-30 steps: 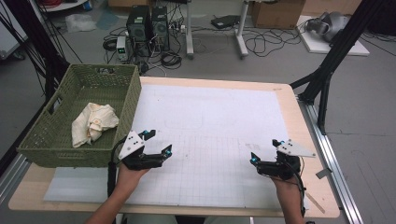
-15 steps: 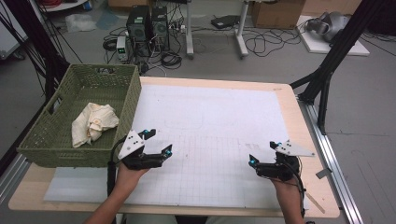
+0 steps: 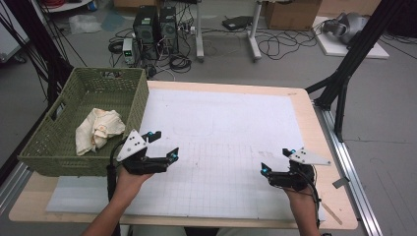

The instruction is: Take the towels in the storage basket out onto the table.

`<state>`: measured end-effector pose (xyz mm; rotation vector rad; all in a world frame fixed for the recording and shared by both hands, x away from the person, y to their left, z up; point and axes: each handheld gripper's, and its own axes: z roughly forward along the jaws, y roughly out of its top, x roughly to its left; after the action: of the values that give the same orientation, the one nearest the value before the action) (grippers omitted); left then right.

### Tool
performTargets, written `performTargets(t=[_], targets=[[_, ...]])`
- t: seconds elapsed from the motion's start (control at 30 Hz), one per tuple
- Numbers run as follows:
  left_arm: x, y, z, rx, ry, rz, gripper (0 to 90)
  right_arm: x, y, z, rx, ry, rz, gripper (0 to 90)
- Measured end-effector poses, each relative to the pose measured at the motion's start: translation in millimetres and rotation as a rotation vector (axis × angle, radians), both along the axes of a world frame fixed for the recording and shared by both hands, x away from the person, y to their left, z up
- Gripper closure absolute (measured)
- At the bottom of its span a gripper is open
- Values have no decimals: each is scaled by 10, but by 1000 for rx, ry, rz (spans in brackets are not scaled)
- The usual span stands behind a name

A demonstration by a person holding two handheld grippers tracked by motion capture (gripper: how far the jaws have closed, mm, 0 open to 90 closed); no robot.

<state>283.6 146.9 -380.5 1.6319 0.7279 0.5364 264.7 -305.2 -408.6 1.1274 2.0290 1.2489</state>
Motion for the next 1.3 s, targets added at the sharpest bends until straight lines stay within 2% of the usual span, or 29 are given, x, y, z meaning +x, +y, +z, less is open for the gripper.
performTargets(t=[0.1, 0.17, 0.4, 0.53, 0.57, 0.6, 0.73, 0.8, 0.83, 1.0, 1.03, 1.1, 1.2, 1.3], targets=[[-8, 29, 57, -20, -2, -11, 183, -8, -11, 3, -5, -1, -3, 48], [-30, 60, 143, -27, -18, -11, 184, -15, -19, 6, -4, -2, -6, 48], [-21, 140, 339, -23, -47, -7, 183, -26, -30, 21, -13, -11, -18, 49], [16, 275, 509, -25, -68, 12, 184, -23, -27, 20, -10, -9, -13, 48], [16, 275, 509, -25, -68, 12, 184, -22, -24, 17, -12, -7, -11, 48], [40, 352, 577, -33, -73, 19, 184, -21, -21, 16, -13, -4, -13, 48], [78, 492, 681, -57, -78, 24, 180, -19, -18, 16, -12, -3, -14, 48], [132, 658, 784, -61, -83, 44, 177, -19, -22, 16, -16, -4, -15, 48], [132, 658, 784, -61, -83, 44, 175, -17, -24, 14, -15, -6, -14, 48], [267, 976, 921, -75, -73, 79, 199, -9, -16, 6, -19, -2, -14, 48], [312, 1082, 955, -62, -75, 99, 195, -7, -14, 4, -21, -1, -13, 48], [338, 1130, 963, -56, -73, 109, 194, -3, -6, 1, -22, 2, -15, 48], [465, 1323, 944, -46, -49, 151, 189, 1, 1, -1, -24, 1, -14, 49], [581, 1459, 872, -22, -5, 205, 179, 3, 8, -5, -26, 5, -12, 48]])
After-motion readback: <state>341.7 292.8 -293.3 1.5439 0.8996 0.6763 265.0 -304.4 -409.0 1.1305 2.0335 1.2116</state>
